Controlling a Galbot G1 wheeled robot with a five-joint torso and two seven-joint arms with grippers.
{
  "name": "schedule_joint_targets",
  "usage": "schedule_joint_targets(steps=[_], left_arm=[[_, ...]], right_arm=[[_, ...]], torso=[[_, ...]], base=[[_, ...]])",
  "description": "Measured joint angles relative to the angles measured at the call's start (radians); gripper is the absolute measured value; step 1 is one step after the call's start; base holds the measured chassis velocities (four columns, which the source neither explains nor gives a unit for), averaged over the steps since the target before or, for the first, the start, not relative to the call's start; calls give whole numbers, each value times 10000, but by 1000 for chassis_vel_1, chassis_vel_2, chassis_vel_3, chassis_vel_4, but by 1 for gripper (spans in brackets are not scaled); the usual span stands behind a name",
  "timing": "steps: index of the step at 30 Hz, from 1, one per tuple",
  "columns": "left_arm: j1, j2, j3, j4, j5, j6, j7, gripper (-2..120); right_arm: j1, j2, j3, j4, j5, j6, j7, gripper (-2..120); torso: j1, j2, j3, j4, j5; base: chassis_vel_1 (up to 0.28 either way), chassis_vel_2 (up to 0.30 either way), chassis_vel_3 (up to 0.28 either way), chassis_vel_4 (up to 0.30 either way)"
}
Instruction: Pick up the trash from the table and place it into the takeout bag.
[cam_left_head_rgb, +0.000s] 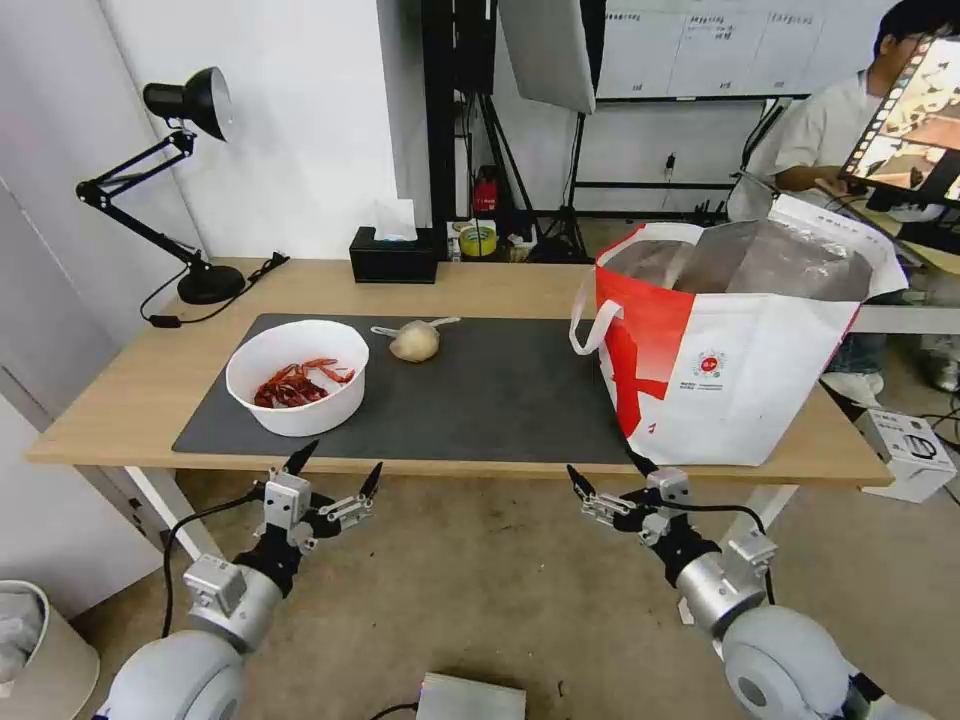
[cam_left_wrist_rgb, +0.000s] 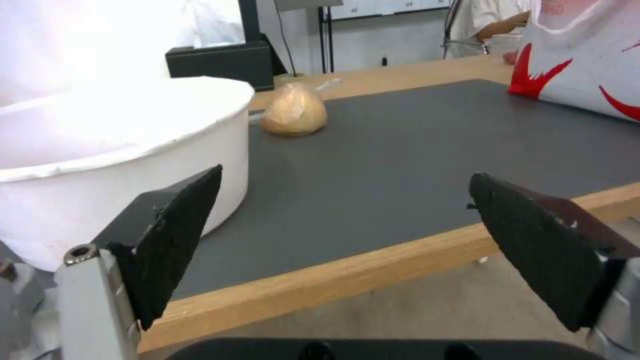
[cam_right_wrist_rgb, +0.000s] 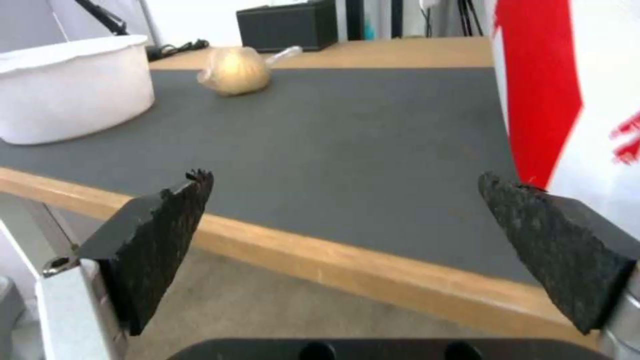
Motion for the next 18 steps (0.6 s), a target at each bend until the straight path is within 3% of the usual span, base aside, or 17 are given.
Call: schedule_joint_targets(steps=[7, 10, 15, 18], left_arm=[[-83, 44, 74, 36, -14, -5, 2, 100], [-104, 41, 96, -1, -23, -5, 3, 100], [-35, -9, 60, -79, -23, -4, -6, 100], [81, -46, -70, -159, -23, 2, -19, 100]], right_arm=[[1196, -105, -668, -383, 624, -355, -164, 100], [3382, -11, -1985, -1214, 1306, -545, -381, 100], [5311, 331, -3251, -1970, 1783, -683, -388, 100], [7240, 898, -4423, -2988, 2288, -894, -246, 100]], torso=[[0, 0, 0, -2, 0], [0, 0, 1, 1, 0], [1, -1, 2, 3, -2], [0, -1, 2, -1, -2]], base=[[0, 0, 0, 0], [0, 0, 0, 0], [0, 0, 0, 0], [0, 0, 0, 0]])
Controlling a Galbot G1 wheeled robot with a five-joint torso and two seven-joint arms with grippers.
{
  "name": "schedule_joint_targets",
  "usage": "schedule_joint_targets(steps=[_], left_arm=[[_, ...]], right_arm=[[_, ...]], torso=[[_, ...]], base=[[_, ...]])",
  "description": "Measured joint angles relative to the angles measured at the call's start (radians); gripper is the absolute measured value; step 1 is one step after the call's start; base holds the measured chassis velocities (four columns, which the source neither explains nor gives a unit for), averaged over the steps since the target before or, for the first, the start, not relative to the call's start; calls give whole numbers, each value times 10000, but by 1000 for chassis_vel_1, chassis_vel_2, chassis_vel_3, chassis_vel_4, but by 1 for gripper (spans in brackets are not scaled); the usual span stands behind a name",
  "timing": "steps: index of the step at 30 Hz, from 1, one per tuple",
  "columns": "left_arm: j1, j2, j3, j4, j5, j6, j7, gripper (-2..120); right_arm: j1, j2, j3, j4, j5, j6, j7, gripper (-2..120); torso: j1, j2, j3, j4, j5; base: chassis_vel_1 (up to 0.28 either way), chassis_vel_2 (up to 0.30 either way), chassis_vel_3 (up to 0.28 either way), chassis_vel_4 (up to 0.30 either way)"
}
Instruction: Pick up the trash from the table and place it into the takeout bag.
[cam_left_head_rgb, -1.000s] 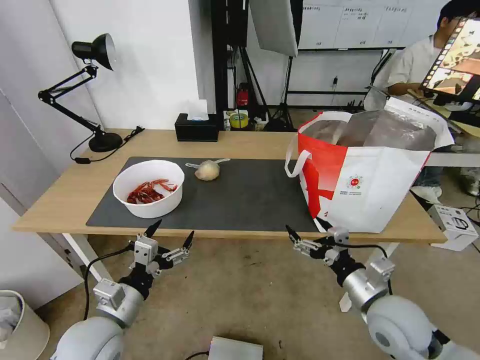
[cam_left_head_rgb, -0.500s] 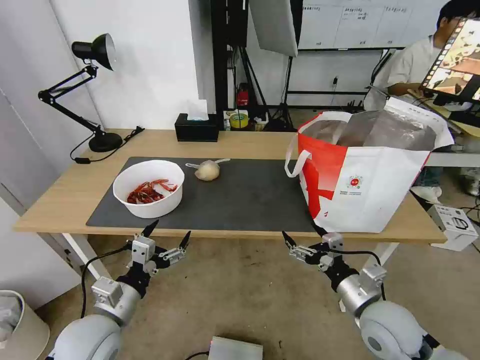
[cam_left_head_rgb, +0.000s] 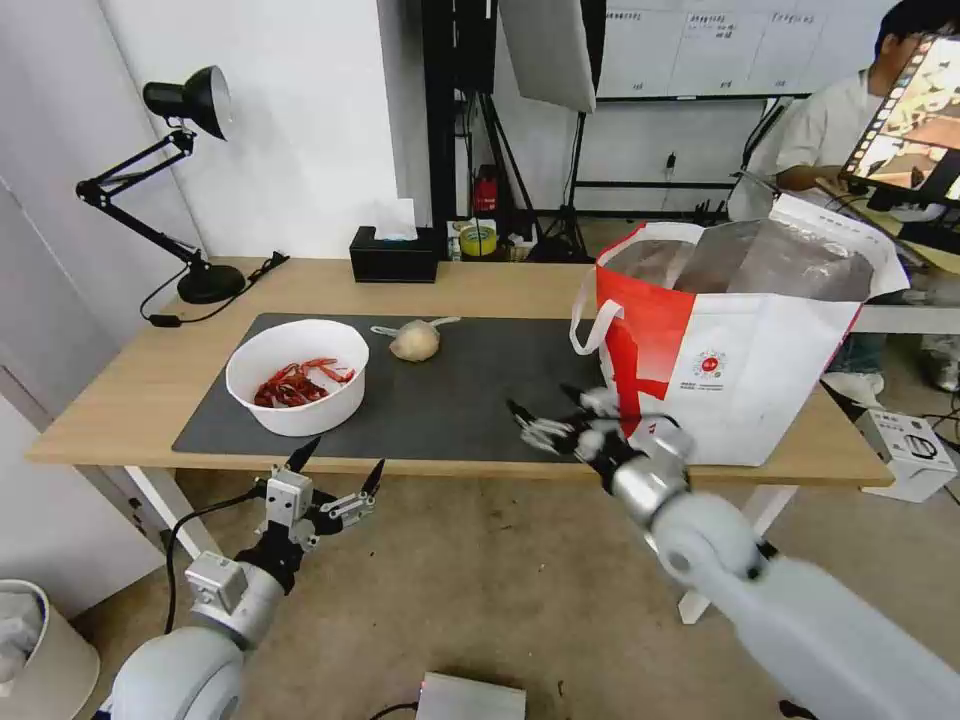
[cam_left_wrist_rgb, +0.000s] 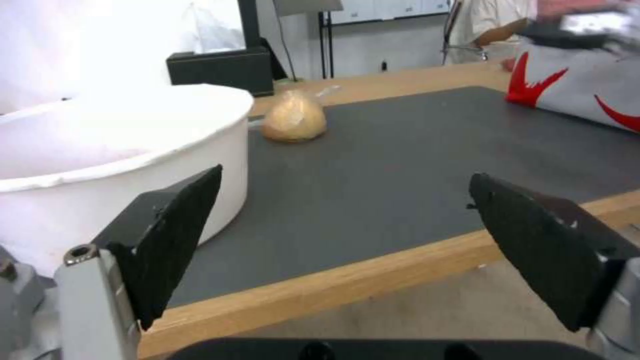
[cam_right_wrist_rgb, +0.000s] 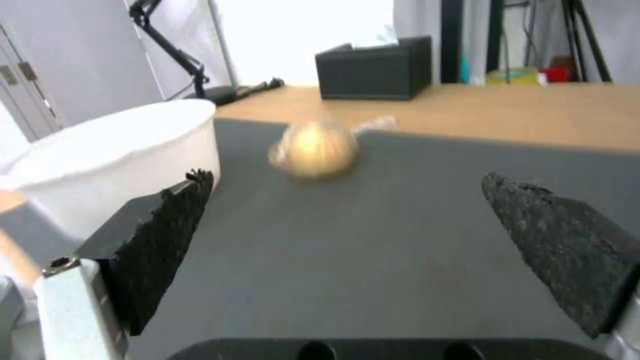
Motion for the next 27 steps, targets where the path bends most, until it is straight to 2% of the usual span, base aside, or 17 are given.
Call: schedule_joint_targets(steps=[1, 3, 4, 5, 6, 9, 10, 13, 14, 17, 22, 27], left_arm=[[0, 0, 0, 0, 0, 0, 0, 100], [66, -39, -76, -12, 1, 3, -4, 100], [66, -39, -76, -12, 1, 3, -4, 100], [90, -86, -110, -12, 4, 4, -6, 100], [90, -86, -110, -12, 4, 4, -6, 100], [85, -194, -140, 49, 7, 4, -9, 100], [85, -194, -140, 49, 7, 4, -9, 100], [98, -316, -141, 98, 23, -1, -8, 100], [98, -316, -141, 98, 23, -1, -8, 100], [111, -372, -177, 163, 34, -35, -7, 100], [151, -359, -228, 171, 34, -97, -6, 100], [168, -327, -230, 160, 33, -165, -4, 100]], right_arm=[[0, 0, 0, 0, 0, 0, 0, 100], [1382, 566, -824, -1024, 115, -138, 52, 100], [1382, 566, -824, -1024, 115, -138, 52, 100], [2347, 1105, -1390, -1935, 121, -317, 48, 100], [2347, 1105, -1390, -1935, 121, -317, 48, 100], [3538, 2044, -2157, -3576, 142, -406, -92, 100], [3538, 2044, -2157, -3576, 142, -406, -92, 100], [4514, 2982, -2597, -5528, 184, -407, -594, 100], [4514, 2982, -2597, -5528, 184, -407, -594, 100], [5165, 3912, -2670, -7188, 204, -429, -1127, 100], [5548, 4639, -2599, -8220, 264, -637, -1489, 100], [5972, 5401, -2362, -9232, 256, -1300, -1721, 100]], torso=[[0, 0, 0, 0, 0], [1, 0, 1, 3, 2], [1, 0, 1, 3, 2], [1, 0, 0, 3, -4], [1, 0, 0, 3, -4], [1, 0, 0, 2, 1], [1, 0, 0, 2, 1], [2, -1, 1, 5, 0], [2, -1, 1, 5, 0], [2, 0, 0, 0, 1], [1, 0, -1, 2, 0], [1, 0, -1, 2, 0]], base=[[0, 0, 0, 0], [0, 0, 0, 0], [0, 0, 0, 0], [0, 0, 0, 0], [0, 0, 0, 0], [0, 0, 0, 0], [0, 0, 0, 0], [0, 0, 0, 0], [0, 0, 0, 0], [0, 0, 0, 0], [0, 0, 0, 0], [0, 0, 0, 0]])
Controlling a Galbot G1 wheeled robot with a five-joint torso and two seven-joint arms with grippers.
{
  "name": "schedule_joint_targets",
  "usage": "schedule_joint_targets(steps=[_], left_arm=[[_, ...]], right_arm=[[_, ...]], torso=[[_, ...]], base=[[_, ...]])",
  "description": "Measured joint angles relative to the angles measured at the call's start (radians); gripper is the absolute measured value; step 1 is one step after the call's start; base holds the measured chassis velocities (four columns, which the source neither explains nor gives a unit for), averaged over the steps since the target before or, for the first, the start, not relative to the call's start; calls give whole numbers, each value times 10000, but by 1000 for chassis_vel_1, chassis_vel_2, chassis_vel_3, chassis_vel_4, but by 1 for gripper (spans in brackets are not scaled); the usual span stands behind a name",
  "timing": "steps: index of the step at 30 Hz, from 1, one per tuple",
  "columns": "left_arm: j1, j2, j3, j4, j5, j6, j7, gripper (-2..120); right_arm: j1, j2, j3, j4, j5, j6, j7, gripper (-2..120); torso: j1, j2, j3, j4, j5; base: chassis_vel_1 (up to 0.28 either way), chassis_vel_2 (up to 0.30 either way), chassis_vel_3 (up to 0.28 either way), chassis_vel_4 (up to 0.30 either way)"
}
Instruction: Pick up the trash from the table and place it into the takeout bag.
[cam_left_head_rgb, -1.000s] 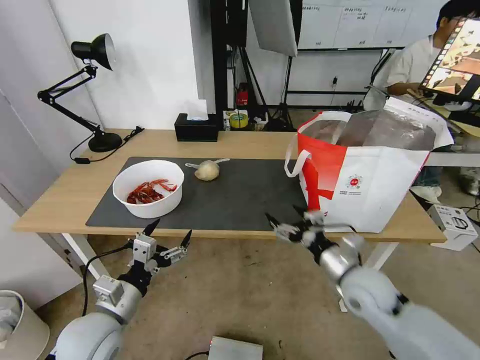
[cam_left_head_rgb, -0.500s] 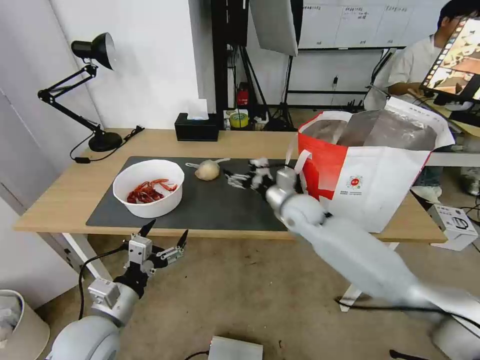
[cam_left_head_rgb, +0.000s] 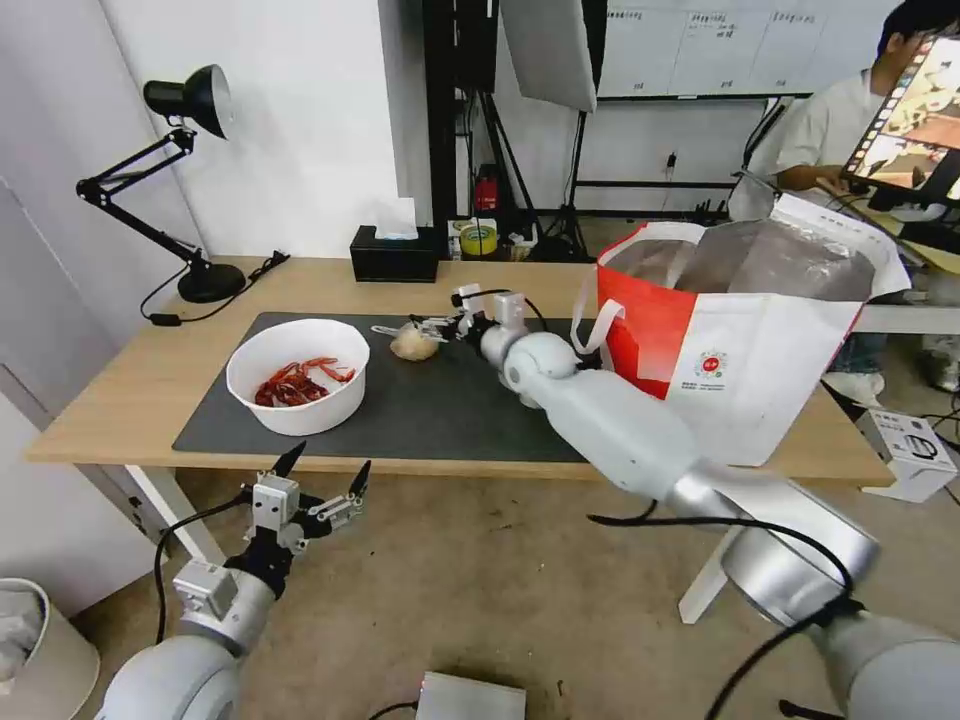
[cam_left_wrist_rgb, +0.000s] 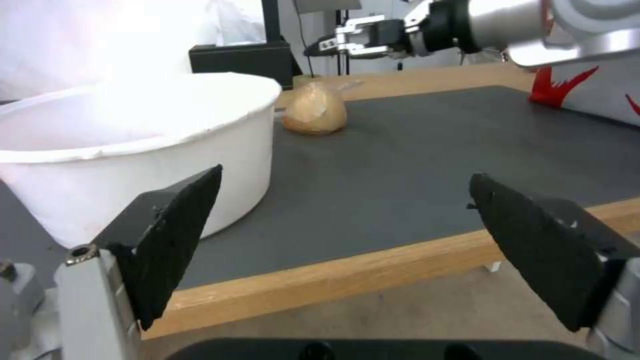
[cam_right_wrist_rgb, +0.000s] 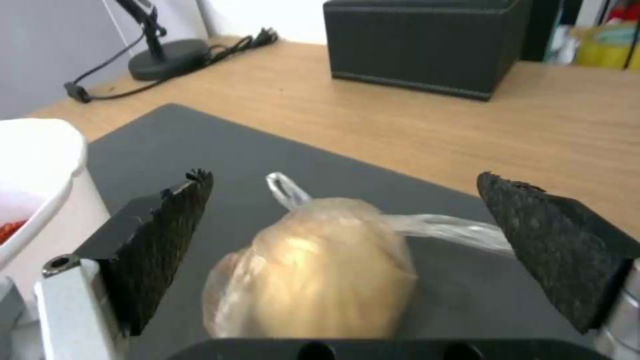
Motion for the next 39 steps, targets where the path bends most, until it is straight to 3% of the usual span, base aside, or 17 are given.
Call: schedule_joint_targets(steps=[6, 14, 39], left_arm=[[-9, 16, 8, -33, -2, -23, -1, 100], [-158, 36, 161, -58, 4, 24, -24, 100], [-90, -130, 223, -41, 63, 9, -4, 100]], right_arm=[[408, 570, 77, -794, -600, -1115, -297, 100], [633, 1131, 32, -1544, -1669, -1614, -374, 100], [547, 1360, 108, -2245, -2155, -1537, -1143, 96]], torso=[[-1, 0, -1, -1, 0], [-1, 1, -1, -2, 1], [-2, 2, -1, -1, 2]], base=[[0, 0, 0, 0], [0, 0, 0, 0], [0, 0, 0, 0]])
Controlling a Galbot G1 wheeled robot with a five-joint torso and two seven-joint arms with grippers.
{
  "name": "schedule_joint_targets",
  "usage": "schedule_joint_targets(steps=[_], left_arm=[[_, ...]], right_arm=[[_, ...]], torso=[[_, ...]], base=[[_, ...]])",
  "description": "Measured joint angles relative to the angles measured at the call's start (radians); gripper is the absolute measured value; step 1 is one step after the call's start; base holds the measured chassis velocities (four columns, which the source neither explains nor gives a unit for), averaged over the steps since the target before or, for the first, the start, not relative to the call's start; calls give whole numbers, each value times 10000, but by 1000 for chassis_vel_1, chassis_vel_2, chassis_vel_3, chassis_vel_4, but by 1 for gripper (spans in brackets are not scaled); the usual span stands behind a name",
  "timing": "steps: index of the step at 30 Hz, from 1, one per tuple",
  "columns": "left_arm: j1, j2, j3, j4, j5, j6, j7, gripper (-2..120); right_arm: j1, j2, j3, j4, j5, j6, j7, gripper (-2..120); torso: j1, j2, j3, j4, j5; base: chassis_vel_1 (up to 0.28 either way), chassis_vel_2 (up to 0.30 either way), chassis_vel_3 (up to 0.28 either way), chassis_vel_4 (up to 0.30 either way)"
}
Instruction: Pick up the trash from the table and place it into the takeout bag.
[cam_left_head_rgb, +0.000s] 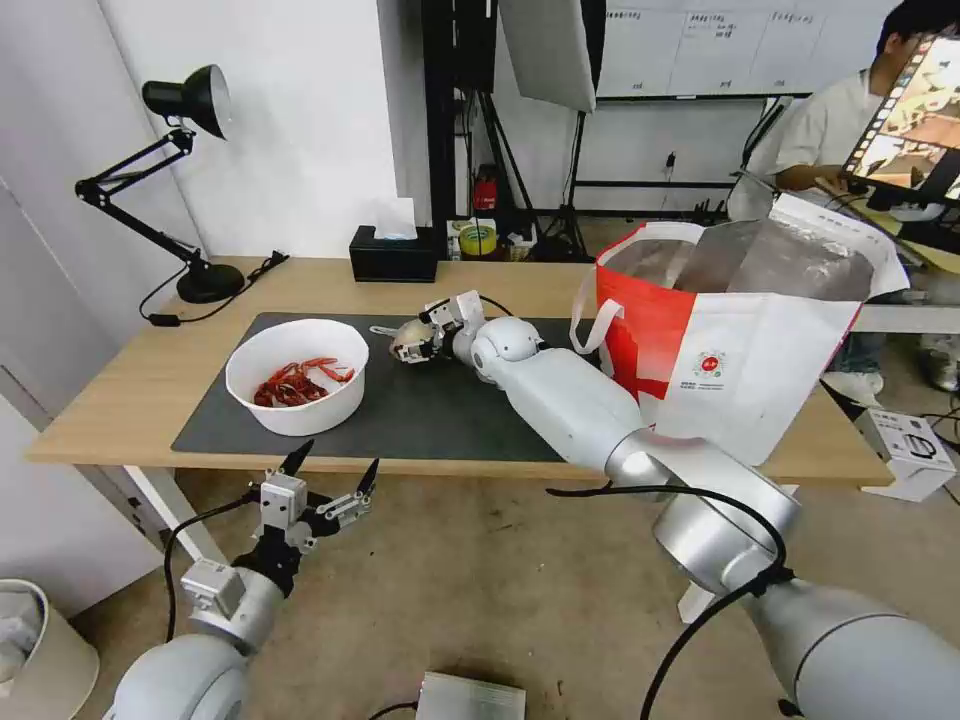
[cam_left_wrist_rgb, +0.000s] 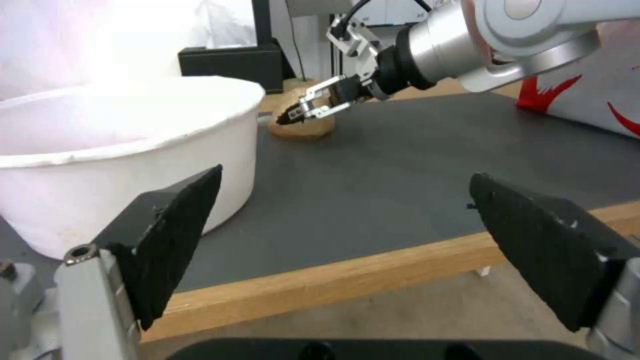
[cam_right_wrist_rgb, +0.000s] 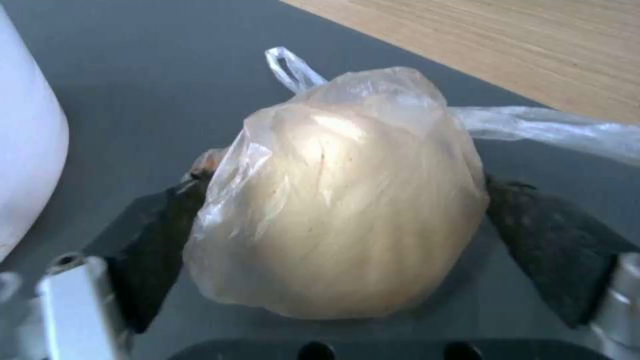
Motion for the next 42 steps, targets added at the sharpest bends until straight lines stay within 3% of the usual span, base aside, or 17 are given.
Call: schedule_joint_targets(steps=[14, 19, 21, 25, 29, 36, 39, 41, 42], left_arm=[[129, -55, -43, -110, 61, -26, 10, 100], [162, -64, -53, -133, 73, -29, 10, 100], [186, -74, -64, -149, 80, -36, 10, 100], [222, -77, -79, -168, 92, -43, 10, 100], [230, -76, -81, -179, 93, -45, 11, 100], [227, -84, 1, -183, 162, -60, 10, 100], [306, -84, -34, -247, 163, -66, -9, 100], [334, -90, -47, -259, 163, -69, -15, 100], [377, -105, -54, -289, 167, -78, -21, 100]], right_arm=[[-142, -26, 14, 17, 1, 135, 7, 41], [-202, -32, 39, 75, 1, 144, 44, 30], [-263, -47, 90, 167, 1, 151, 121, 17], [-328, -158, 158, 430, 15, 151, 232, 7], [-353, -265, 166, 626, 51, 150, 308, 4], [-836, -1533, 198, 2858, 530, 174, 1031, 4], [-1437, -2873, 308, 5622, 659, 154, 1853, 4], [-1557, -3159, 336, 6212, 747, 104, 2065, 4], [-1735, -3556, 396, 7101, 871, -22, 2384, 4]], torso=[[0, 0, 0, 0, 0], [0, 0, 0, 0, 0], [0, 0, 0, 0, 0], [0, 0, 0, 1, 0], [0, 0, 0, 1, 0], [1, -1, 0, -1, 2], [1, -1, 0, -1, 4], [1, 0, 0, -1, 4], [0, 0, -1, -1, 2]], base=[[0, 0, 0, 0], [0, 0, 0, 0], [0, 0, 0, 0], [0, 0, 0, 0], [0, 0, 0, 0], [0, 0, 0, 0], [0, 0, 0, 0], [0, 0, 0, 0], [0, 0, 0, 0]])
